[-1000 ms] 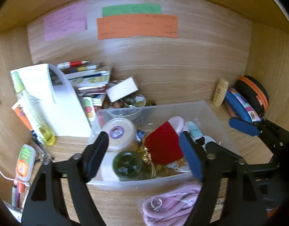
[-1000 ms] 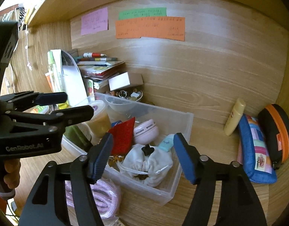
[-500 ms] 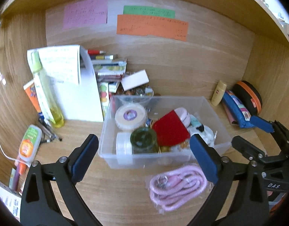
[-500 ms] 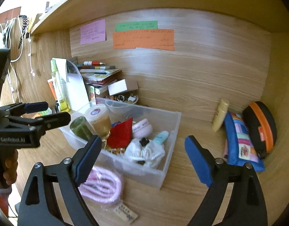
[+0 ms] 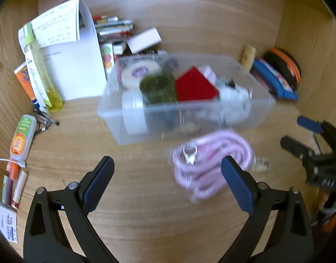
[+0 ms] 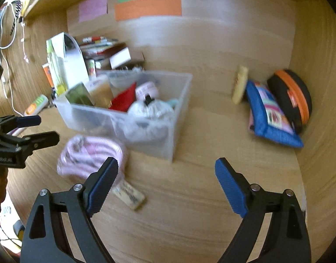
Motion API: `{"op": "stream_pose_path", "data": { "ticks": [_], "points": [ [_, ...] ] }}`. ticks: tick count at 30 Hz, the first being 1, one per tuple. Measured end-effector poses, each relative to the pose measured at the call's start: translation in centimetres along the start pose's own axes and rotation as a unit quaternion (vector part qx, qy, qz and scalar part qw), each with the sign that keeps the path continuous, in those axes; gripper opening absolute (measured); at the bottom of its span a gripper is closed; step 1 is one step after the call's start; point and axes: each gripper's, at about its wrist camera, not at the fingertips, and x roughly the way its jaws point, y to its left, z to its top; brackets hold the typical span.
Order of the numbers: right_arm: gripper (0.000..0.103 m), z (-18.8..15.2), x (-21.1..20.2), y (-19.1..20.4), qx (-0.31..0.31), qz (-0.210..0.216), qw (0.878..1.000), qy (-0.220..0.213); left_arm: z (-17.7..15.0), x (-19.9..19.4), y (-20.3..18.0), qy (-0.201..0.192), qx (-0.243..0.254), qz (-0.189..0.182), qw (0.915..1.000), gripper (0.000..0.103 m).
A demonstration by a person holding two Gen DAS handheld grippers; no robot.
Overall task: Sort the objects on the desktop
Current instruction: 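Move both grippers toward the bagged pink rope and the eraser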
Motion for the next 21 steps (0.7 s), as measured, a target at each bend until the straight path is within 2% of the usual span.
{"op": "stream_pose_path", "data": {
  "ticks": [6,11,15,21],
  "points": [
    [0.089,-1.6,0.3,-0.3,-0.001,0.0,1.0,0.023,-2.3,0.5,-0.5,0.033,0.029,-0.005,0.999,0.099],
    [0.089,-2.7,0.8,0.7,-0.02,0.012,0.999,0.04,-3.1,1.8,-0.5,0.056,0.034,-0.003,0.9979,0.099],
    [0.088,-3.2,1.4,1.5,-0.039,0.039,0.997,0.049,-3.0,2.8,-0.7,0.065,0.032,-0.017,0.9972,0.099],
    [0.08,-3.3,2.7,2.4,-0.066,0.058,0.993,0.077,-2.6,4.2,-2.2,0.076,0.066,-0.029,0.9945,0.099]
  ]
}}
